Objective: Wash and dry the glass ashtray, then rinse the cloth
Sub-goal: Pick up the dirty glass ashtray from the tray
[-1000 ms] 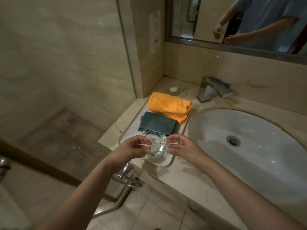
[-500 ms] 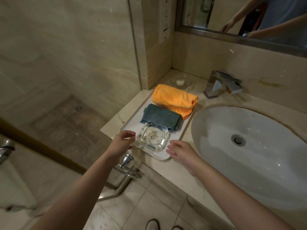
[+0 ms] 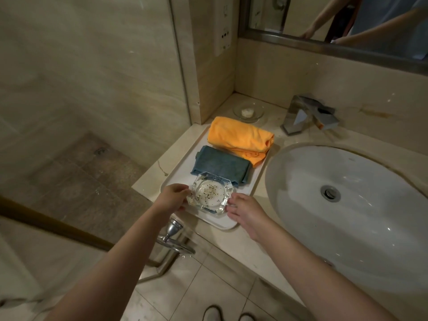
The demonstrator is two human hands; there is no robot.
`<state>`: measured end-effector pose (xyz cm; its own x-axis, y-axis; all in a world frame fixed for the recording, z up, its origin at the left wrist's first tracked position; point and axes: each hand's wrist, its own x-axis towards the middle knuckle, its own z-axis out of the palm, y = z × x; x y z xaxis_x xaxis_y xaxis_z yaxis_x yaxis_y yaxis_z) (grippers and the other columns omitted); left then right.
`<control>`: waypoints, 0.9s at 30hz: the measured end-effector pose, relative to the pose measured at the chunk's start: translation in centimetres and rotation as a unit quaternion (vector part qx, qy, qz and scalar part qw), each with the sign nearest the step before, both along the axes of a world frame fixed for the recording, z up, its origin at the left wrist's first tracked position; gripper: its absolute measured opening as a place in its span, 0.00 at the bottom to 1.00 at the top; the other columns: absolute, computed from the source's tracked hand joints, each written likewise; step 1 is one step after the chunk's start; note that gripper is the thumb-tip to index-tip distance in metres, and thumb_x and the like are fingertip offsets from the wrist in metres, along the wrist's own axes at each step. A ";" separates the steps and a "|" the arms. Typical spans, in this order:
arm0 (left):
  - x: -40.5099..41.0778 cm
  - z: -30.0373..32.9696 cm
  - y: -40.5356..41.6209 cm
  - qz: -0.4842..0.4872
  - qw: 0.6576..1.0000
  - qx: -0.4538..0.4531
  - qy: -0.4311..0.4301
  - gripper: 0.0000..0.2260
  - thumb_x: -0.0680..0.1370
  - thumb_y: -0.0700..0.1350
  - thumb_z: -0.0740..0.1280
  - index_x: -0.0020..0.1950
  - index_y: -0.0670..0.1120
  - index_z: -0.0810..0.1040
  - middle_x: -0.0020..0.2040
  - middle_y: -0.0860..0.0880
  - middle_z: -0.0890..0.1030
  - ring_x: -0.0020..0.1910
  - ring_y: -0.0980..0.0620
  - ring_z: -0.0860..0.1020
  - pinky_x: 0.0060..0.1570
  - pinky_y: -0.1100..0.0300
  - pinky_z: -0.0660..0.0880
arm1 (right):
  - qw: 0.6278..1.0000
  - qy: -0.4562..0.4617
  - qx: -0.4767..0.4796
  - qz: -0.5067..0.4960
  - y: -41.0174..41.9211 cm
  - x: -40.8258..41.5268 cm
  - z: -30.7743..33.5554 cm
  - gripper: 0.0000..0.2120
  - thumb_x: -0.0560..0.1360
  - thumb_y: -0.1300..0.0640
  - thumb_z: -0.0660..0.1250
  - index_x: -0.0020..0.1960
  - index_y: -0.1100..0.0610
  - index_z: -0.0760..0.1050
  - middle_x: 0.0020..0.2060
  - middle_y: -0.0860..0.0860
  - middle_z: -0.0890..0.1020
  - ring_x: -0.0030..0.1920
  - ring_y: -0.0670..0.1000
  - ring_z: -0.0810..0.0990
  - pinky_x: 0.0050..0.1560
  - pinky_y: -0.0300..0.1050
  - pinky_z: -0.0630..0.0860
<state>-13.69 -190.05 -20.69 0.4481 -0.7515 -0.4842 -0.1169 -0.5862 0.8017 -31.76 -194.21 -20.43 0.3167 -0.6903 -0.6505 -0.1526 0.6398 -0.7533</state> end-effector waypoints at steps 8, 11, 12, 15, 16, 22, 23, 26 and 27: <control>0.2 -0.2 -0.2 -0.013 1.000 0.006 0.012 0.09 0.77 0.39 0.65 0.55 0.39 0.78 0.38 0.47 0.75 0.34 0.53 0.71 0.33 0.65 0.70 | 0.997 0.075 0.022 -0.004 -0.2 0.9 0.3 0.09 0.79 0.66 0.56 0.57 0.64 0.71 0.60 0.61 0.76 0.61 0.57 0.76 0.65 0.49 0.72; 0.4 -0.2 0.0 -0.010 0.999 0.005 0.030 0.08 0.77 0.37 0.64 0.54 0.38 0.78 0.36 0.47 0.75 0.33 0.53 0.71 0.30 0.67 0.72 | 0.997 0.061 0.036 -0.017 -0.2 1.0 0.2 0.10 0.79 0.64 0.56 0.55 0.61 0.74 0.54 0.58 0.77 0.55 0.54 0.78 0.57 0.42 0.74; 0.5 -0.2 0.0 -0.009 0.999 0.001 0.039 0.07 0.76 0.36 0.65 0.53 0.38 0.78 0.36 0.47 0.75 0.34 0.53 0.72 0.29 0.68 0.73 | 0.997 0.055 0.039 -0.023 -0.1 1.0 0.2 0.09 0.79 0.64 0.56 0.53 0.60 0.75 0.55 0.59 0.77 0.56 0.55 0.78 0.56 0.42 0.74; 0.7 -0.2 0.3 -0.005 0.998 -0.007 0.068 0.04 0.76 0.36 0.65 0.48 0.40 0.79 0.39 0.45 0.77 0.37 0.51 0.74 0.36 0.64 0.75 | 0.998 0.046 0.039 -0.035 0.0 1.1 0.0 0.13 0.79 0.65 0.57 0.61 0.60 0.73 0.58 0.59 0.77 0.57 0.55 0.78 0.60 0.44 0.74; 0.7 -0.1 0.4 -0.004 0.997 -0.010 0.076 0.03 0.76 0.36 0.65 0.46 0.41 0.79 0.40 0.45 0.78 0.39 0.49 0.74 0.38 0.62 0.76 | 0.997 0.048 0.036 -0.038 0.1 1.2 -0.1 0.14 0.79 0.65 0.57 0.63 0.59 0.72 0.58 0.58 0.77 0.56 0.55 0.78 0.60 0.44 0.74; 0.5 0.3 0.9 0.011 0.994 -0.032 0.103 0.06 0.76 0.34 0.64 0.42 0.43 0.79 0.44 0.43 0.78 0.44 0.46 0.74 0.43 0.59 0.74 | 0.998 0.047 0.028 -0.044 0.4 1.3 0.2 0.11 0.79 0.66 0.56 0.47 0.57 0.76 0.61 0.62 0.76 0.60 0.58 0.76 0.62 0.48 0.74; 0.5 0.4 0.9 0.013 0.993 -0.036 0.108 0.06 0.76 0.34 0.64 0.42 0.43 0.79 0.44 0.43 0.78 0.45 0.46 0.74 0.44 0.58 0.74 | 0.998 0.048 0.025 -0.045 0.4 1.3 0.4 0.13 0.79 0.66 0.56 0.45 0.54 0.76 0.60 0.61 0.76 0.59 0.58 0.77 0.60 0.47 0.75; 0.3 0.9 1.0 0.011 0.992 -0.042 0.117 0.06 0.76 0.34 0.64 0.42 0.42 0.78 0.43 0.45 0.79 0.44 0.48 0.75 0.43 0.59 0.75 | 0.997 0.039 0.014 -0.062 0.1 1.3 0.7 0.12 0.79 0.66 0.56 0.53 0.56 0.76 0.60 0.60 0.76 0.59 0.57 0.77 0.56 0.44 0.75; 0.1 1.1 1.0 0.012 0.992 -0.045 0.121 0.06 0.76 0.34 0.64 0.43 0.42 0.78 0.43 0.45 0.79 0.43 0.49 0.76 0.42 0.60 0.75 | 0.997 0.040 0.011 -0.065 0.0 1.1 0.8 0.12 0.79 0.67 0.55 0.55 0.57 0.75 0.60 0.60 0.76 0.59 0.57 0.76 0.55 0.44 0.75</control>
<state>-13.63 -189.07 -19.54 0.3443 -0.7872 -0.5116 0.0985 -0.5116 0.8535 -30.66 -194.24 -19.66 0.1723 -0.7071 -0.6858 -0.1269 0.6745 -0.7273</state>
